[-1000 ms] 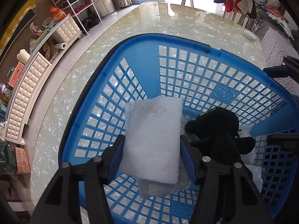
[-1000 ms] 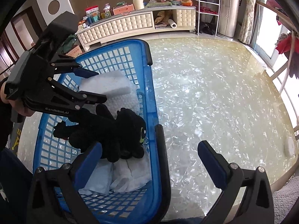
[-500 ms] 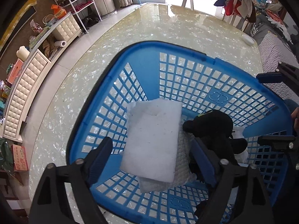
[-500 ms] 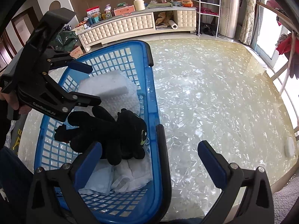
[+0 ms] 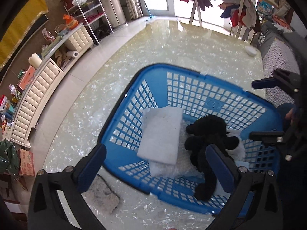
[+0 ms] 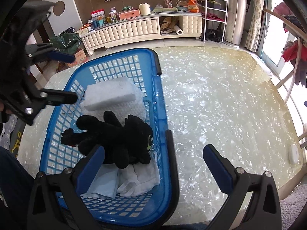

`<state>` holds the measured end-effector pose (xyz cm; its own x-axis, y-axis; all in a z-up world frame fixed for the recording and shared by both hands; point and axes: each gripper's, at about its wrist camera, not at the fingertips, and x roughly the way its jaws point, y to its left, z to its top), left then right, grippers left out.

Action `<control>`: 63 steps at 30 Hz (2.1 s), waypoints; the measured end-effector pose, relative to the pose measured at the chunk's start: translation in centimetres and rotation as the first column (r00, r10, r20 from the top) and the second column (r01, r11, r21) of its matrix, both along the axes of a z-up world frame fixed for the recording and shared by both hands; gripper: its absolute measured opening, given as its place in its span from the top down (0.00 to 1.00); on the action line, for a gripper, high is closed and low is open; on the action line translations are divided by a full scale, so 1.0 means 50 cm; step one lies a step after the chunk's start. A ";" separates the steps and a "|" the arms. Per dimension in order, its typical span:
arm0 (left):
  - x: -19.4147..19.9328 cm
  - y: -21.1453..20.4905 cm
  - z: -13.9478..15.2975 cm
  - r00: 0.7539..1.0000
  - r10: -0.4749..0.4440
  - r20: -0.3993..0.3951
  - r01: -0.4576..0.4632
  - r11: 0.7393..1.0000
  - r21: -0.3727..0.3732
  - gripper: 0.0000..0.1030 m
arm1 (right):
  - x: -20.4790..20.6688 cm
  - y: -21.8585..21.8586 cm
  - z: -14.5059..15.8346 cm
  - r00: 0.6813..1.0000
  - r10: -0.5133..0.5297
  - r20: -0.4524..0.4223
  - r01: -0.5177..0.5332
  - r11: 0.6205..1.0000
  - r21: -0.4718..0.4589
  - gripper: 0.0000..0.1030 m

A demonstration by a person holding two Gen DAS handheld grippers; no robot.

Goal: Organize soft objects

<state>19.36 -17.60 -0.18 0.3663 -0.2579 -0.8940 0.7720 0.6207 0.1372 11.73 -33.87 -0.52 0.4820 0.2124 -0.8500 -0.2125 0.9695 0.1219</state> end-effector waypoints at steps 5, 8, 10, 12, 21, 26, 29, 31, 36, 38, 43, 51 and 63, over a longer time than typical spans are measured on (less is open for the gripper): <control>-0.046 0.030 0.043 1.000 0.008 0.011 -0.008 0.998 -0.062 0.00 | -0.017 0.028 0.010 1.000 0.023 0.002 -0.023 1.000 -0.020 0.01; -0.073 0.052 0.061 0.999 0.019 0.030 -0.017 0.997 -0.074 0.00 | -0.025 0.035 0.027 1.000 0.025 0.014 -0.025 0.999 -0.025 0.01; -0.091 0.073 0.072 0.999 0.026 0.038 -0.022 0.995 -0.093 0.00 | -0.029 0.043 0.041 0.999 0.028 0.025 -0.028 0.999 -0.030 0.01; -0.105 0.090 0.076 0.998 0.034 0.046 -0.028 0.994 -0.106 0.00 | -0.035 0.053 0.058 0.999 0.030 0.039 -0.029 0.999 -0.036 0.01; -0.161 0.186 0.087 0.991 0.113 0.071 -0.101 0.984 -0.146 0.00 | -0.046 0.110 0.085 0.998 0.032 0.050 -0.029 0.997 -0.067 0.01; -0.176 0.237 0.083 0.988 0.139 0.068 -0.126 0.979 -0.163 0.00 | -0.045 0.172 0.091 0.997 0.061 0.057 -0.056 0.994 -0.097 0.01; -0.177 0.274 0.077 0.985 0.163 0.048 -0.152 0.972 -0.182 0.00 | -0.040 0.206 0.096 0.995 0.085 0.061 -0.079 0.992 -0.096 0.01; -0.177 0.295 0.074 0.984 0.175 0.042 -0.164 0.969 -0.183 0.00 | -0.037 0.230 0.098 0.992 0.105 0.065 -0.098 0.990 -0.103 0.01; -0.173 0.365 0.071 0.978 0.207 0.036 -0.196 0.960 -0.199 0.00 | -0.016 0.289 0.094 0.985 0.160 0.064 -0.151 0.980 -0.129 0.01; -0.170 0.388 0.068 0.971 0.234 0.040 -0.222 0.954 -0.200 0.00 | -0.005 0.306 0.090 0.983 0.173 0.053 -0.166 0.978 -0.124 0.01; -0.160 0.456 0.053 0.950 0.311 0.033 -0.298 0.932 -0.206 0.00 | 0.024 0.354 0.075 0.980 0.199 0.027 -0.193 0.972 -0.131 0.01; -0.137 0.530 0.011 0.915 0.404 0.004 -0.395 0.898 -0.193 0.00 | 0.063 0.460 0.038 0.968 0.249 -0.014 -0.248 0.956 -0.157 0.01; -0.061 0.638 -0.093 0.833 0.543 -0.105 -0.553 0.816 -0.166 0.00 | 0.147 0.557 -0.044 0.960 0.270 -0.074 -0.279 0.939 -0.202 0.01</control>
